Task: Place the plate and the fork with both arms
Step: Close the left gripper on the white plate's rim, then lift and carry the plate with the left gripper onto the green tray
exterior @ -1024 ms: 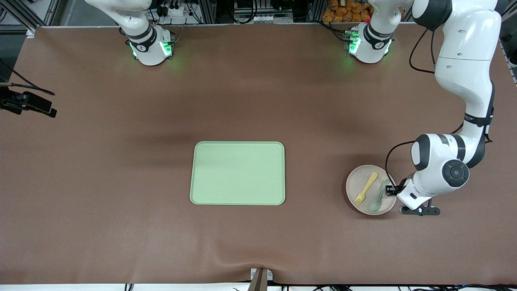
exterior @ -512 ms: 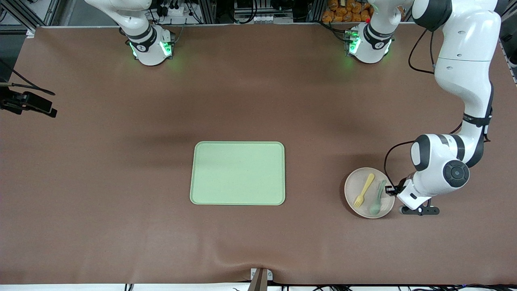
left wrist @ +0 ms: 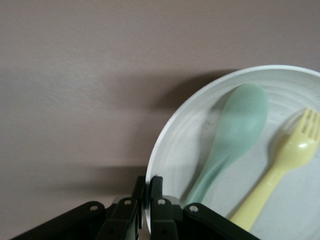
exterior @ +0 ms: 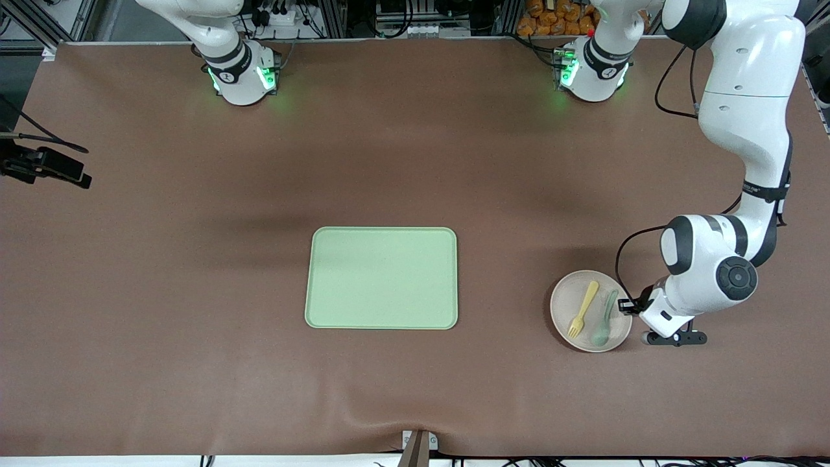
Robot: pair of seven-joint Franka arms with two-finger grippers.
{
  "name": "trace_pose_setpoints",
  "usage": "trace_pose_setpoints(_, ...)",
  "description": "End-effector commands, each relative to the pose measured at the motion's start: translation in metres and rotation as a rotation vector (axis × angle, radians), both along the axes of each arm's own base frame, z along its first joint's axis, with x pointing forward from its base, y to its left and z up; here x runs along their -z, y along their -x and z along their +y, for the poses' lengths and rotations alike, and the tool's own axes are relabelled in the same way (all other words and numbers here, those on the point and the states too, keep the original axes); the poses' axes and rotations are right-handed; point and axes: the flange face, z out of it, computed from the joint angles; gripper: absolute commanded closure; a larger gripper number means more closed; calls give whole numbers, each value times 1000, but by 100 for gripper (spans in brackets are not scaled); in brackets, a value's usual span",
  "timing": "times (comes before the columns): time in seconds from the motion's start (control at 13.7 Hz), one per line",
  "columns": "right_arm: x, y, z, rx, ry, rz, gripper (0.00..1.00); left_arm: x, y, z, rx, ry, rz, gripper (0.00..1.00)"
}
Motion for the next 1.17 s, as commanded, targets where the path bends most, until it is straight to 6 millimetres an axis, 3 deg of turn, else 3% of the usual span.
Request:
trace_pose_setpoints(0.0, -3, 2, -1, -4, 4, -1, 0, -1, 0, -2, -64, 86, -1, 100)
trace_pose_setpoints(0.37, -2, 2, -2, -4, 4, 0, 0, -9, -1, -15, -54, 116, -5, 100)
trace_pose_setpoints(0.8, -2, 2, -3, -2, 4, 2, 0, -45, -5, -27, -116, 230, -12, 100)
trace_pose_setpoints(1.1, -2, 2, -4, -1, 2, 0, 0, -67, -2, -60, -172, 294, 20, 100)
